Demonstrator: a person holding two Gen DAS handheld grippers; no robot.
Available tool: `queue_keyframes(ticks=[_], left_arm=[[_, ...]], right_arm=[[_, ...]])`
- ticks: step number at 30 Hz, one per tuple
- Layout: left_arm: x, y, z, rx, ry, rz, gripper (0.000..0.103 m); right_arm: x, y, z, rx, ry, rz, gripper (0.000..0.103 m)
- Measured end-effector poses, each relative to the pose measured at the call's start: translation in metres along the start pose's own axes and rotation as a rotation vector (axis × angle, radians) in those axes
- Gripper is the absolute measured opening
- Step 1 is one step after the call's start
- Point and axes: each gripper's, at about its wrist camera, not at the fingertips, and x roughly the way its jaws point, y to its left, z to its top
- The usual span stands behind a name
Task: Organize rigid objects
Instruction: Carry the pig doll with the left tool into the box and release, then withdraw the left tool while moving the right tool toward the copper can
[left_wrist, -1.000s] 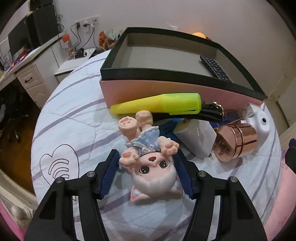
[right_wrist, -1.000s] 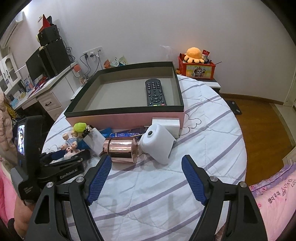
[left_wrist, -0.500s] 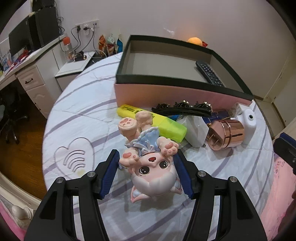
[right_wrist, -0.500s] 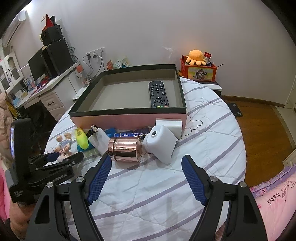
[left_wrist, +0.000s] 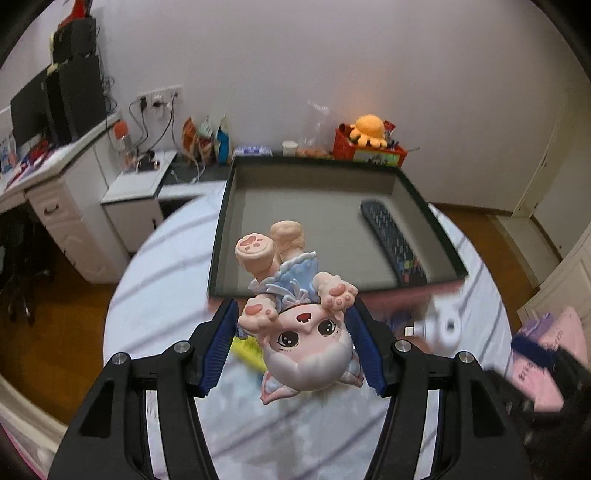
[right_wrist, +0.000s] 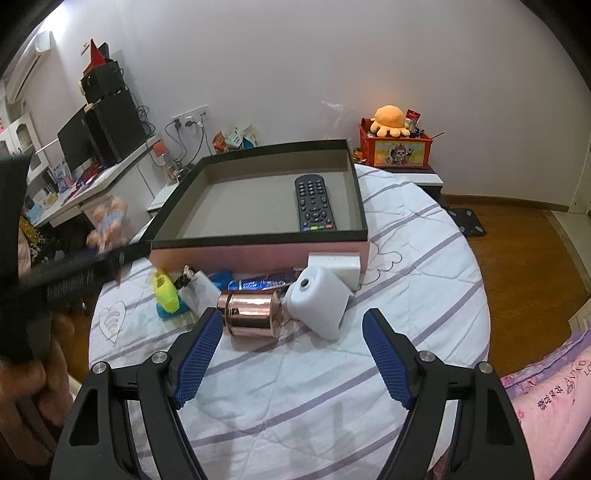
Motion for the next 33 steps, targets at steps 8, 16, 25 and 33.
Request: queue_keyframes(ticks=[8,16,25,33], left_arm=[[0.054,-0.002,0.045,0.006,0.02,0.012,0.061],[0.106,0.0,0.056,-0.004,0.082,0.018,0.062],[0.138,-0.001,0.05,0.02,0.144,0.058,0.065],[0.13,-0.009,0.05,0.037,0.111,0.083,0.098]], right_arm=[[0.02,-0.001,0.026,-0.002,-0.014,0.008,0.08],[0.049,-0.002,0.072,-0.001,-0.055,-0.021,0.08],[0.086,-0.008,0.094,0.006,-0.028,-0.06,0.08],[0.089,-0.008,0.091,0.009,-0.023,-0.052,0.08]])
